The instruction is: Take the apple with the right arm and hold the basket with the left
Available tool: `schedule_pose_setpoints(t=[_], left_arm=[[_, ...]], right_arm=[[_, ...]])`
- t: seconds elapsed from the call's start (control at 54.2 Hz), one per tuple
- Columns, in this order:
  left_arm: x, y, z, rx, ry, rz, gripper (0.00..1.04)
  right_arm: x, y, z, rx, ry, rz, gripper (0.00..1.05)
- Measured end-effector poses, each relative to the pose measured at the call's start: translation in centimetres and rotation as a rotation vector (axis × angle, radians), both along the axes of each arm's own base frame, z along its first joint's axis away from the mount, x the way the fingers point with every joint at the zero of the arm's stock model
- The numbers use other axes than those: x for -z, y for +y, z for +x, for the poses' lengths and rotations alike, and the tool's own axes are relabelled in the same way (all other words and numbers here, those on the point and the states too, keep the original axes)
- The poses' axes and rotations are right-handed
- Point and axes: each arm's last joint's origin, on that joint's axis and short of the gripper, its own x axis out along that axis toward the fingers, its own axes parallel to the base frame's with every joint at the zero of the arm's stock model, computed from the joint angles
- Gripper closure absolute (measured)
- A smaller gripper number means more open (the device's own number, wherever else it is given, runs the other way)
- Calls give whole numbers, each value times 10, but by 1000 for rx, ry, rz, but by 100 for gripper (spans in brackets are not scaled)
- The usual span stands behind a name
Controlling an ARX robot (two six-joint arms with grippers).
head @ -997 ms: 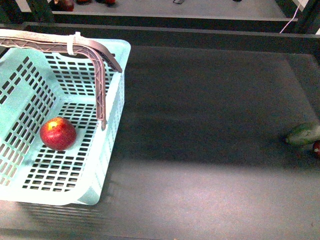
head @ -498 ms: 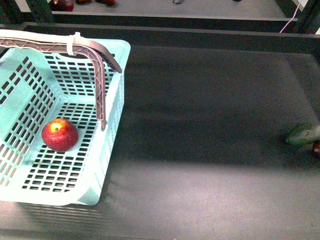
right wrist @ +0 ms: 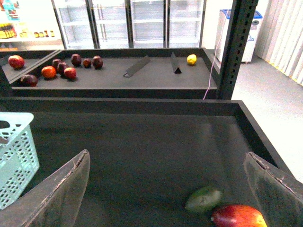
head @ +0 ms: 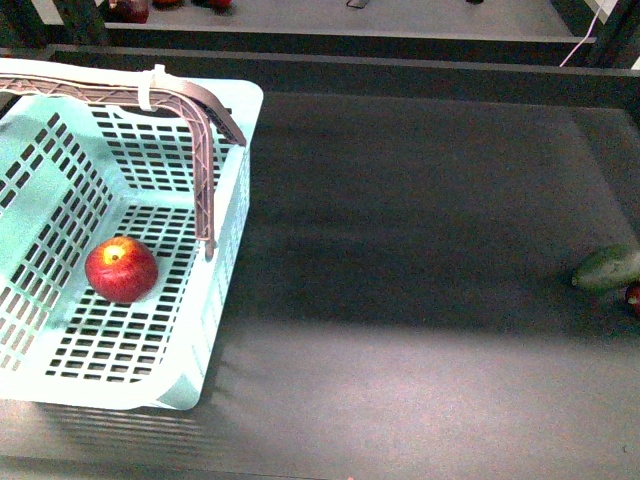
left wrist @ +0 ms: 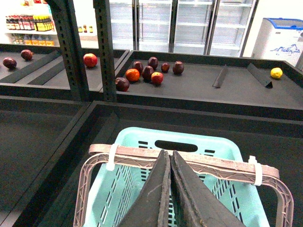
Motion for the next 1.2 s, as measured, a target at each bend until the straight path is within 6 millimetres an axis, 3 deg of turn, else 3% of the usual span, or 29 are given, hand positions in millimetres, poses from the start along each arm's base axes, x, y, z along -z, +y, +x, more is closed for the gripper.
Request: schedule_pose_setpoints(t=[0.535,1.2], left_arm=[[22,0,-40,0,1,5,102],[15,0,-65,0,-22,7,102]], right_arm=[[0,0,0,0,0,0,9],[0,0,0,0,0,0,9]])
